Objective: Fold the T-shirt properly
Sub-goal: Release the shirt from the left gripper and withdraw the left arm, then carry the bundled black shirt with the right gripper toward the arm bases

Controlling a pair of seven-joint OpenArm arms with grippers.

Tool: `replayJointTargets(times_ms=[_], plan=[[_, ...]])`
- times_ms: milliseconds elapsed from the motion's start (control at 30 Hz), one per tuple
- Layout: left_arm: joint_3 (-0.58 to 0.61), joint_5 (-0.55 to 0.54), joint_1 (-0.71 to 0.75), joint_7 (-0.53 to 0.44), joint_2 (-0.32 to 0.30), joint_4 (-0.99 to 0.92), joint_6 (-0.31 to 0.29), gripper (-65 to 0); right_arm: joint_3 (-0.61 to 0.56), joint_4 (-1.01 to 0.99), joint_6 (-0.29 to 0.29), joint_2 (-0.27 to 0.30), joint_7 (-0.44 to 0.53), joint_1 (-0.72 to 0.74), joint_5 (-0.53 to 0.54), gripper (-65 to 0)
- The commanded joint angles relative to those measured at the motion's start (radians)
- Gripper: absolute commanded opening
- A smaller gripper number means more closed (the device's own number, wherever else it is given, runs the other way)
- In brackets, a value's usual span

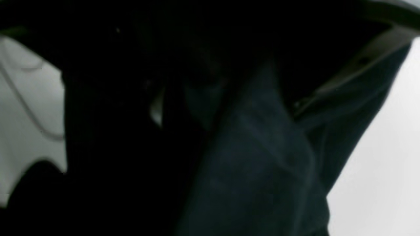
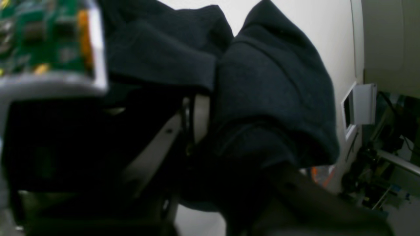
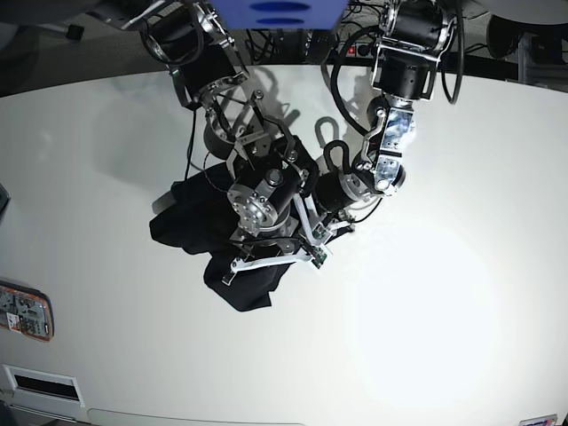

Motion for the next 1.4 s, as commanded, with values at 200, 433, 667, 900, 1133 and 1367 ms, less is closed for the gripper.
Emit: replayJointTargets(times_ms=[200,433,667,900,1133,1367], plan=[[-0.055,-0.003,0.072,-0.003,-0.04,0.186,-0.002,-34.0,0.001,0.013,-0.002,-0.008,0.011,0.026,-0.013,-65.0],[-0.109,-0.004,0.294,-0.001,-0.123,0.56,-0.002,-34.0,0.001,0.01,-0.002,-0.008,0.013,0.027,-0.013,-65.0],[-0.325,-0.022,0.436,-0.001,-0.177,0.79,-0.002,-34.0,0.001,-0.02,-0.002,-0.008,0.059,0.026,-0.013,-65.0],[-0.551,-0.15,0.503,-0.003,-0.283,0.816,-0.002,-34.0,0.001,-0.037,-0.002,-0.008,0.06,0.024,-0.013,-65.0],[-0.829,-0.154,0.497,-0.003,-0.304,0.813,-0.002,-34.0,-0.006,-0.033,-0.002,-0.008,0.06,0.021,-0.013,-65.0],[-0.867,-0.151,0.497,-0.003,-0.317,0.81,-0.002,-34.0,-0.16,-0.037,-0.002,-0.01,0.059,0.021,-0.014,-65.0]])
